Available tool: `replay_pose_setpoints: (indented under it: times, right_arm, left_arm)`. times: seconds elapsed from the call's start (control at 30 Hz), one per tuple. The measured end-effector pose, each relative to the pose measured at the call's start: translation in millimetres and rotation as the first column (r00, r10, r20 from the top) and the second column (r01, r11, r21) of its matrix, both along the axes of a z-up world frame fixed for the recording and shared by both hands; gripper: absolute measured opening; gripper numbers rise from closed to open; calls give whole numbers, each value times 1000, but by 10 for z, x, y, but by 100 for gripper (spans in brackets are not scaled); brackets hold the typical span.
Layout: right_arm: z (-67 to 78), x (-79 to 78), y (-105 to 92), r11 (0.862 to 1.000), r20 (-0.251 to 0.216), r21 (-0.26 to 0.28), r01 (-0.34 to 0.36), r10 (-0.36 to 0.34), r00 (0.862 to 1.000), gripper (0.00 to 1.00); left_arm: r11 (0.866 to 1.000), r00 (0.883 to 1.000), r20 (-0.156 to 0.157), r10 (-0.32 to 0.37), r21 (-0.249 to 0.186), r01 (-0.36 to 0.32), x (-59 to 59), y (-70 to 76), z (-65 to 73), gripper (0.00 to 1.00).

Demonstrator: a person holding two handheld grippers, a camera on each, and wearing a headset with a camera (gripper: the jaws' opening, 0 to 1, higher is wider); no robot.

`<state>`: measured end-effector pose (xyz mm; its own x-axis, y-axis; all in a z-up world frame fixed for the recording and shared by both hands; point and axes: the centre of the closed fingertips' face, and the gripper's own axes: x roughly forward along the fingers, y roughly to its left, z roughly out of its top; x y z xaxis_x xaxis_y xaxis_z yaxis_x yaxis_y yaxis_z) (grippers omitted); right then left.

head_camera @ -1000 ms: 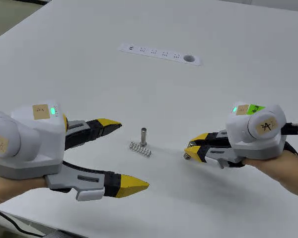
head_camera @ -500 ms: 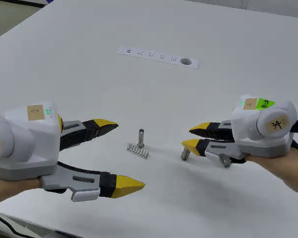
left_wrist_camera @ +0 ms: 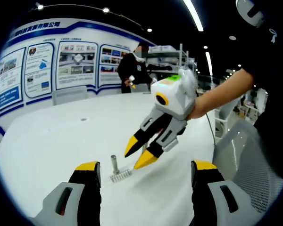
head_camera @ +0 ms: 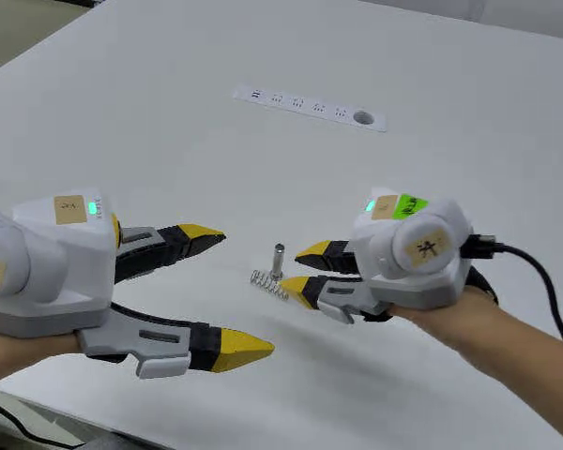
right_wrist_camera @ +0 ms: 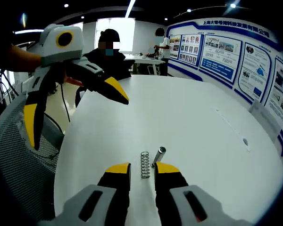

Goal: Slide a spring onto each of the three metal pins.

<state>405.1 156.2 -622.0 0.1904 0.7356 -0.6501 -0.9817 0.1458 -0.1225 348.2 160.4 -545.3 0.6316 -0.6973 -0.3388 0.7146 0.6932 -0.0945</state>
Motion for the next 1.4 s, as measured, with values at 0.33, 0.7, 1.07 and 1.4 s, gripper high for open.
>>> replay_pose_setpoints:
  times: [0.33, 0.7, 1.07, 1.4]
  right_arm:
    - [-345, 136, 23, 996, -53, -65, 63, -67, 996, 20]
    - [-396, 107, 15, 997, -131, -42, 65, -70, 989, 12]
    - [-363, -55, -87, 996, -83, -83, -15, 8, 997, 11]
    - [274, -402, -182, 991, -51, 25, -131, 132, 990, 11]
  left_arm:
    - [1000, 1000, -9, 25, -15, -25, 6, 99, -22, 80]
    - [1000, 999, -25, 24, -15, -25, -8, 51, -54, 79]
    - [1000, 999, -36, 28, -5, -28, -41, -15, -73, 78]
    - [999, 999, -46, -24, 31, 25, -94, -89, -65, 74]
